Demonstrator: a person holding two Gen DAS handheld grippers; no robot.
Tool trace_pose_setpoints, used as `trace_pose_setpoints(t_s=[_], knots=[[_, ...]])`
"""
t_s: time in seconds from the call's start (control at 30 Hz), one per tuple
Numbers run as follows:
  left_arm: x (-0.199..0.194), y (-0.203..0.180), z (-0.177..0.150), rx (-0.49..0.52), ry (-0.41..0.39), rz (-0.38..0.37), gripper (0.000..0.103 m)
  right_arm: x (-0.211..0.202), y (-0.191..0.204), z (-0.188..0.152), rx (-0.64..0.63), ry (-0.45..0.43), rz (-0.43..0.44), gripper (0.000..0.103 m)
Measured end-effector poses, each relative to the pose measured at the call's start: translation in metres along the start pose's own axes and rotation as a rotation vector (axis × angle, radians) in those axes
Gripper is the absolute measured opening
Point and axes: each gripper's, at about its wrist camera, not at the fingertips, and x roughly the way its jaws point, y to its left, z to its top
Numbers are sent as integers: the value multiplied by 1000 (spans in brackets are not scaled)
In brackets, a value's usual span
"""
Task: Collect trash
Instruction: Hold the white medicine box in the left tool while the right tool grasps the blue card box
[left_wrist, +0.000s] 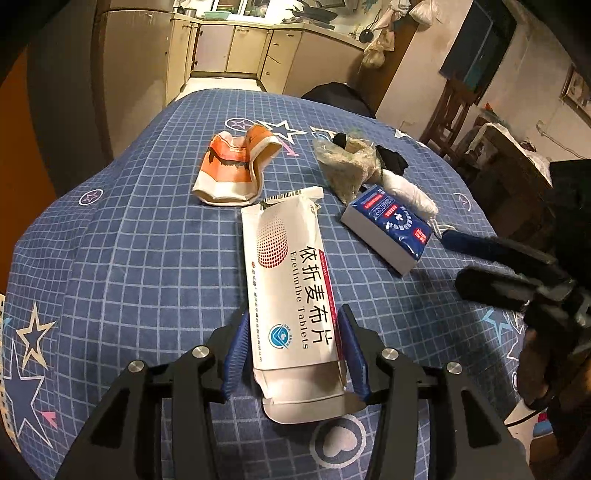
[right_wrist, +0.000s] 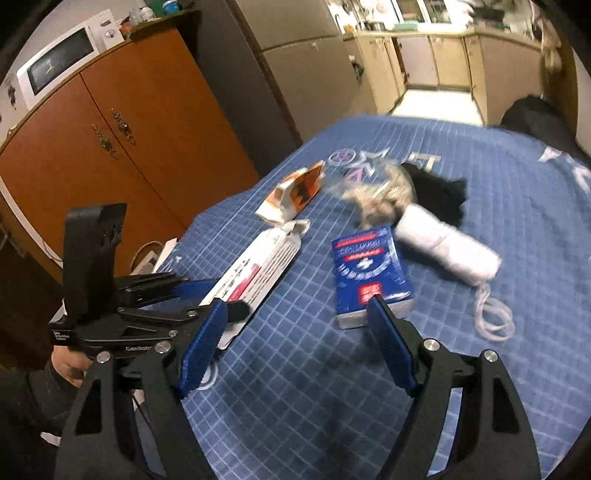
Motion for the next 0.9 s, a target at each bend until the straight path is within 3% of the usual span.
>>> trace_pose_setpoints(t_s=[0.13,0.5,0.53,0.6,0.67,0.9], knots=[[-1,0,1,2,-6,10,49,6,-13,8,-13,28,-154,75],[5,-5,8,11,1,35,50,59,-16,25,-39,110,-278,75],[6,-5,9,7,0,35,51,60,-14,23,-40,112,-285,73],[9,-5,12,-5,0,32,51,64,-11,20,-50,122,-315,56],[11,-5,15,-21,3,30,53,65,-7,17,-48,113,-331,51],[24,-17,21,16,-20,98,54,47,1,5,2,55,-330,50]])
